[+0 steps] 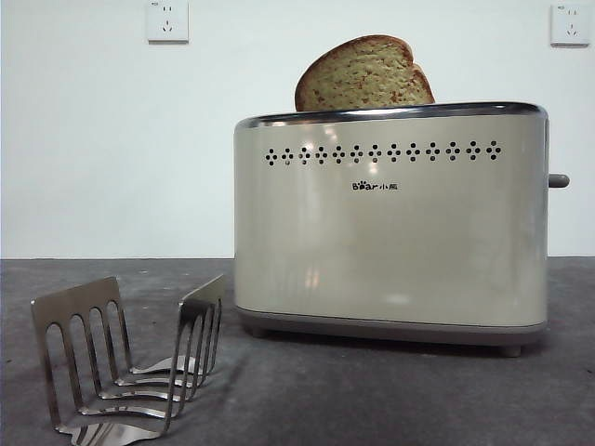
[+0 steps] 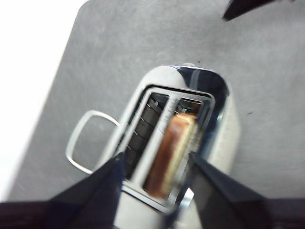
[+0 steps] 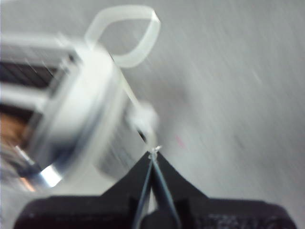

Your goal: Pick up a slice of bread from the rack,put the bread on the toaster,press the button

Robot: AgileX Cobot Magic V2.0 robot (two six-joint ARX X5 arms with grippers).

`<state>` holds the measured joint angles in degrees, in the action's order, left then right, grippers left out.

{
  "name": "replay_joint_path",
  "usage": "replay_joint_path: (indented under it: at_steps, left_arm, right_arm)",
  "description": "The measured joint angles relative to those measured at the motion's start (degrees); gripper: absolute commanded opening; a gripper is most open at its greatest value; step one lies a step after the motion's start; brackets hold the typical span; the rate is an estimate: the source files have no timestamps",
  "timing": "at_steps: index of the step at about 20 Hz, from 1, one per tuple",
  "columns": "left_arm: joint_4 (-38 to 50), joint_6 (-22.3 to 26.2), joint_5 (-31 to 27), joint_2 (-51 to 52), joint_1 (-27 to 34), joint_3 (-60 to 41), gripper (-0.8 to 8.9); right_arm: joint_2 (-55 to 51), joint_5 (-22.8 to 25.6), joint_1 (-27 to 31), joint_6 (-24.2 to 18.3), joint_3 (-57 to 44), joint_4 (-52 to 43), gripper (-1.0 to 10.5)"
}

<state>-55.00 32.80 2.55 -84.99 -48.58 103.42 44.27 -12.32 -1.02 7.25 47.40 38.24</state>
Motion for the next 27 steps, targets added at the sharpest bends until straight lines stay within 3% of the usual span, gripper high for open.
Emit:
replay_joint_path:
  at_steps: [1, 4, 9, 13, 16, 19, 27]
  left_arm:
    - [-1.7, -3.1, 0.0, 0.8, 0.1, 0.0, -0.19]
    - [-7.0, -10.3, 0.0, 2.7, 0.8, 0.0, -0.09]
    - [-17.0, -16.9, 0.1, 4.5, 2.7, 0.0, -0.09]
    - [-20.8, -23.6, 0.5, 5.1, 3.9, -0.2, -0.09]
    - [-20.8, -27.8, 0.7, 6.5, 3.9, -0.3, -0.09]
    - [-20.8, -30.4, 0.7, 8.1, 3.0, -0.3, -0.09]
    - [-20.8, -34.2, 0.8, 13.7, 2.9, -3.6, -0.09]
  right_arm:
    - [0.5, -1.4, 0.3, 0.6, 0.0, -2.0, -0.1]
    - [3.4, -7.6, 2.0, 2.7, 0.4, -6.5, -0.1]
    - [11.7, -18.2, 7.5, 5.4, 0.5, -11.1, -0.1]
    - [20.1, -33.9, 14.6, 8.1, 0.5, -17.4, -0.1]
    - [26.8, -43.8, 16.0, 8.9, 0.5, -17.0, -0.1]
    - [31.0, -46.0, 16.0, 8.7, 0.5, -17.3, -0.1]
    - [35.8, -45.0, 15.8, 8.4, 0.5, -18.1, -0.1]
